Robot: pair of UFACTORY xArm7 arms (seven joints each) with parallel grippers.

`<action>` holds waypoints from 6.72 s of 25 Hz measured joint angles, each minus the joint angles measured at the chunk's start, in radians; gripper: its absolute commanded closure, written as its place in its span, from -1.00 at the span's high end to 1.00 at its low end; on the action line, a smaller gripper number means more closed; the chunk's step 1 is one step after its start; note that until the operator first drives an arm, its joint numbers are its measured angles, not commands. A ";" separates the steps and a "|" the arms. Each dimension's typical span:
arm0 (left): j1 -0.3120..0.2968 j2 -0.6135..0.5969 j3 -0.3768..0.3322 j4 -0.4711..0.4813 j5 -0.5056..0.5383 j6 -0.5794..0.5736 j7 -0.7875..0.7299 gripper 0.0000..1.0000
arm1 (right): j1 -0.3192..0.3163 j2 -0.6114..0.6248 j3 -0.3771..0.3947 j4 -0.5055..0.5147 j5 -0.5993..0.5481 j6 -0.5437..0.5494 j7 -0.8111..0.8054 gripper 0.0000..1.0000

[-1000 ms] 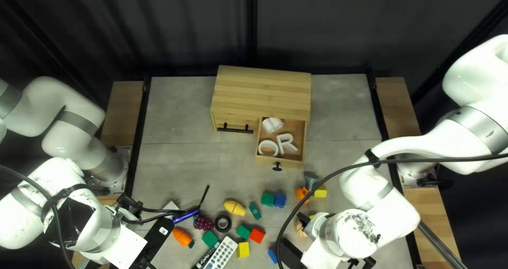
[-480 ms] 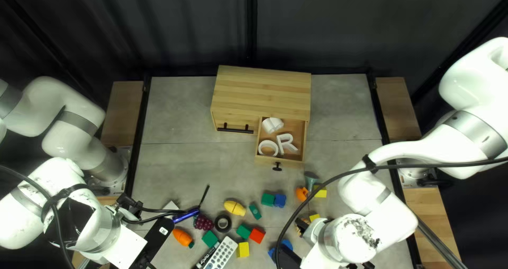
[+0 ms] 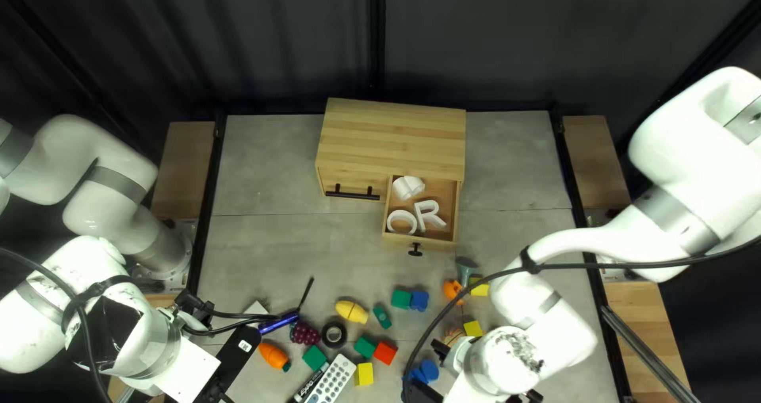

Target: Open drawers and place objects into drawer and close

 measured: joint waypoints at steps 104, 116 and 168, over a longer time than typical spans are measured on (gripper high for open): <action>0.000 0.000 0.000 0.000 0.000 0.000 0.000 1.00 | 0.236 -0.188 0.113 -0.327 0.156 0.016 0.784 1.00; 0.000 0.000 0.000 0.000 0.000 0.000 0.000 1.00 | 0.236 -0.188 0.113 -0.327 0.156 0.016 0.784 1.00; 0.069 0.270 -0.061 -0.265 0.198 -0.491 0.185 1.00 | 0.236 -0.188 0.113 -0.327 0.156 0.016 0.784 1.00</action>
